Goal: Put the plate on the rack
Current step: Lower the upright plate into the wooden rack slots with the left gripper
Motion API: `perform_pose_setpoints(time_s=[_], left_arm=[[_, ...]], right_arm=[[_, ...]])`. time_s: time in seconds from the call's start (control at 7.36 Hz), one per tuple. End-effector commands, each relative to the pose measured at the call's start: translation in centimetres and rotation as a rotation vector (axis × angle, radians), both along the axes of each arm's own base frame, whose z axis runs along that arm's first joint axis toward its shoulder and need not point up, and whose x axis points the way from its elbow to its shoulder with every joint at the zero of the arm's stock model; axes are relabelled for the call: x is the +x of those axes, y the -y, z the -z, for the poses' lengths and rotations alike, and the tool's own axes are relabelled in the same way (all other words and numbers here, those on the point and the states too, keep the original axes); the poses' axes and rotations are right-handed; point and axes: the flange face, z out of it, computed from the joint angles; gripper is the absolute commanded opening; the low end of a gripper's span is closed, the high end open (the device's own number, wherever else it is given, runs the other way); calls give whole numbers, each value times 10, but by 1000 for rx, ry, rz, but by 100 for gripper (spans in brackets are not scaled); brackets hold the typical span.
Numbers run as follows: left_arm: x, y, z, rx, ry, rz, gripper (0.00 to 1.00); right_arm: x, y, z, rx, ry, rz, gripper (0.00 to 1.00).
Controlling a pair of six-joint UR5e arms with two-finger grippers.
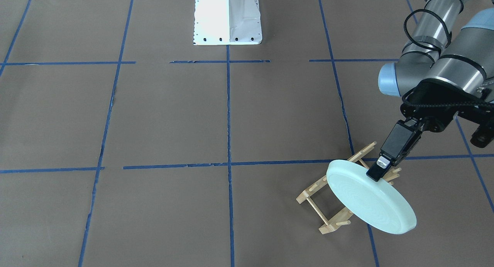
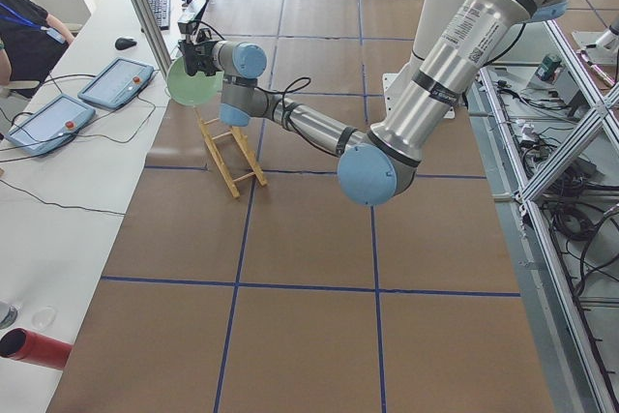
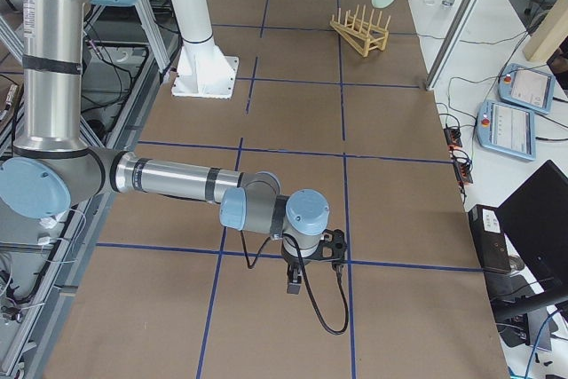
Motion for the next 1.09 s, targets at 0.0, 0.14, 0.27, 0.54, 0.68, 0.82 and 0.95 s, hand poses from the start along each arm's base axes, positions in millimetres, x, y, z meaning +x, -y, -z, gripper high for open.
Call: perform_pose_setpoints(time_s=[0.0,0.14,0.27,0.54,0.68,0.82,0.95], left_arm=[[17,1,-15,-9,-3,7,0],[33,-2,-22,-17,-1,1,0],[37,-4,-25,-21,1,-5,0],[35,-10,-41,-25,4,-8,0],[32,-14,-47,-17,0,-8,0],[32,-17,-56,-14,10,-11,0],[37,-18,-59,-6,26,-13,0]], right_arm=[[-1,0,0,-1,0,1,100],[-1,0,0,1,0,1,100],[-1,0,0,-1,0,1,100],[-1,0,0,1,0,1,100],[-1,0,0,-1,0,1,100],[-1,0,0,1,0,1,100],[-1,0,0,1,0,1,100]])
